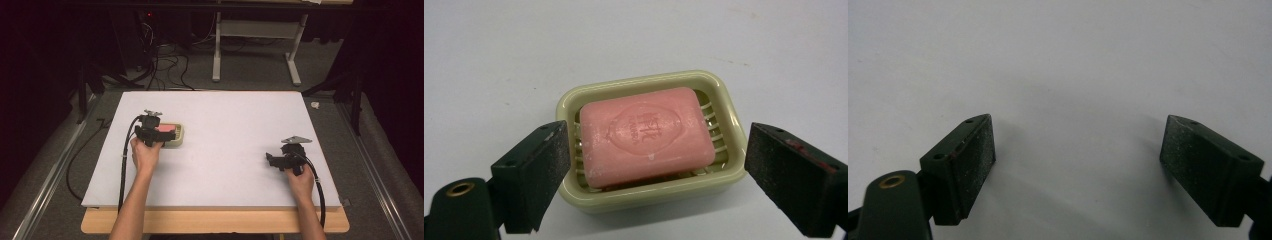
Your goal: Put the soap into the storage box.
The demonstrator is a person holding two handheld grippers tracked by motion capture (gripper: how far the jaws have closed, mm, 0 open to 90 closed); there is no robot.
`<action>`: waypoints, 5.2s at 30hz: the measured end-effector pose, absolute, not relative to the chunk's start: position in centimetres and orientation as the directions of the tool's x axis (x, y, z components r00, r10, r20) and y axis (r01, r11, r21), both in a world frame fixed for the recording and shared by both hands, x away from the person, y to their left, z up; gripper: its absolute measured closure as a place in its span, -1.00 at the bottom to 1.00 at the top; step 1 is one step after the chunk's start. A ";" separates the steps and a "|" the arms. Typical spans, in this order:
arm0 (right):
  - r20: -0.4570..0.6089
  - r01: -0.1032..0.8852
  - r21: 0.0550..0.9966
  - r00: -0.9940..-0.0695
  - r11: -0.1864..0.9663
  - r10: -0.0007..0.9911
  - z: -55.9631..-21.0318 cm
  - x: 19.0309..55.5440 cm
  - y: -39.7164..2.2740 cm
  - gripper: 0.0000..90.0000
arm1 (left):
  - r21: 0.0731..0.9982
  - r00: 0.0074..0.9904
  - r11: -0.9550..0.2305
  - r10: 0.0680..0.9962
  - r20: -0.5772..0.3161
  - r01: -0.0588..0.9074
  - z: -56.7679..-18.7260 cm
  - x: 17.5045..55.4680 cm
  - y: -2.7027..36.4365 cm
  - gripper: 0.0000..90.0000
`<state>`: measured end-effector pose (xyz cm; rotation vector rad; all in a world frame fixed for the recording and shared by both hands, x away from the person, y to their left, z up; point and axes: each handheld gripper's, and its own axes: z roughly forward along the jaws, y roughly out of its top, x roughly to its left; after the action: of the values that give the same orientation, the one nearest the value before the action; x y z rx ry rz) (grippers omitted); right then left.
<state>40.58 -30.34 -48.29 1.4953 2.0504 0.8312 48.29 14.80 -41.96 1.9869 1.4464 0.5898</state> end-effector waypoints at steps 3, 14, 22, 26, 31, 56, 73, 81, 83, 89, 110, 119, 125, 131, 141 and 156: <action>-0.020 0.671 0.707 -0.299 0.225 0.954 -48.3 40.6 -30.3 -0.66 | 0.704 0.313 -0.225 0.950 0.004 0.674 -41.6 47.8 15.0 -0.72; -0.020 0.671 0.707 -0.299 0.225 0.954 -48.3 40.6 -30.3 -0.66 | 0.730 0.326 -0.216 0.945 -0.010 0.648 -41.0 46.1 15.8 -0.71; -0.019 0.672 0.706 -0.298 0.224 0.954 -48.3 40.6 -30.3 -0.66 | 0.742 0.330 -0.202 0.944 -0.027 0.639 -40.8 44.8 16.7 -0.70; -0.019 0.672 0.706 -0.298 0.224 0.954 -48.3 40.6 -30.3 -0.66 | 0.746 0.335 -0.201 0.942 -0.032 0.636 -40.8 44.3 16.9 -0.70; -0.019 0.672 0.706 -0.298 0.224 0.954 -48.3 40.6 -30.3 -0.66 | 0.746 0.345 -0.207 0.938 -0.033 0.633 -40.5 43.7 17.1 -0.70; -0.018 0.673 0.706 -0.298 0.223 0.955 -48.3 40.6 -30.3 -0.66 | 0.778 0.401 -0.197 0.913 -0.076 0.596 -39.9 40.6 17.2 -0.68; -0.019 0.672 0.706 -0.298 0.224 0.954 -48.3 40.6 -30.3 -0.66 | 0.766 0.447 -0.250 0.893 -0.054 0.592 -40.4 39.2 16.4 -0.68; -0.019 0.672 0.706 -0.298 0.223 0.955 -48.3 40.6 -30.3 -0.66 | 0.766 0.471 -0.261 0.880 -0.061 0.588 -40.5 38.8 15.8 -0.68; -0.019 0.672 0.706 -0.298 0.224 0.954 -48.3 40.6 -30.3 -0.66 | 0.765 0.476 -0.265 0.877 -0.062 0.587 -40.6 38.7 15.6 -0.68; -0.018 0.673 0.706 -0.297 0.223 0.955 -48.3 40.6 -30.3 -0.66 | 0.758 0.495 -0.286 0.867 -0.055 0.586 -40.9 38.4 15.1 -0.68; -0.019 0.673 0.706 -0.297 0.223 0.955 -48.3 40.6 -30.3 -0.66 | 0.740 0.539 -0.320 0.840 -0.068 0.592 -42.1 38.2 13.3 -0.68; -0.020 0.672 0.706 -0.298 0.224 0.954 -48.3 40.6 -30.3 -0.66 | 0.733 0.553 -0.331 0.830 -0.074 0.594 -42.6 38.3 12.7 -0.67; -0.020 0.672 0.706 -0.298 0.224 0.954 -48.3 40.6 -30.3 -0.66 | 0.732 0.559 -0.336 0.826 -0.074 0.593 -42.8 38.4 12.3 -0.67; -0.020 0.672 0.706 -0.298 0.224 0.954 -48.3 40.6 -30.3 -0.66 | 0.724 0.561 -0.341 0.824 -0.076 0.599 -43.2 38.5 11.9 -0.67; -0.019 0.673 0.705 -0.298 0.223 0.955 -48.3 40.6 -30.3 -0.66 | 0.711 0.567 -0.352 0.820 -0.079 0.608 -43.8 38.7 11.3 -0.67; -0.019 0.672 0.706 -0.298 0.224 0.954 -48.3 40.6 -30.3 -0.66 | 0.709 0.584 -0.368 0.808 -0.076 0.602 -44.5 39.0 10.5 -0.67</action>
<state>40.57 -30.33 -48.29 1.4952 2.0507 0.8307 38.97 10.46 -44.54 2.1012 1.1168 0.3715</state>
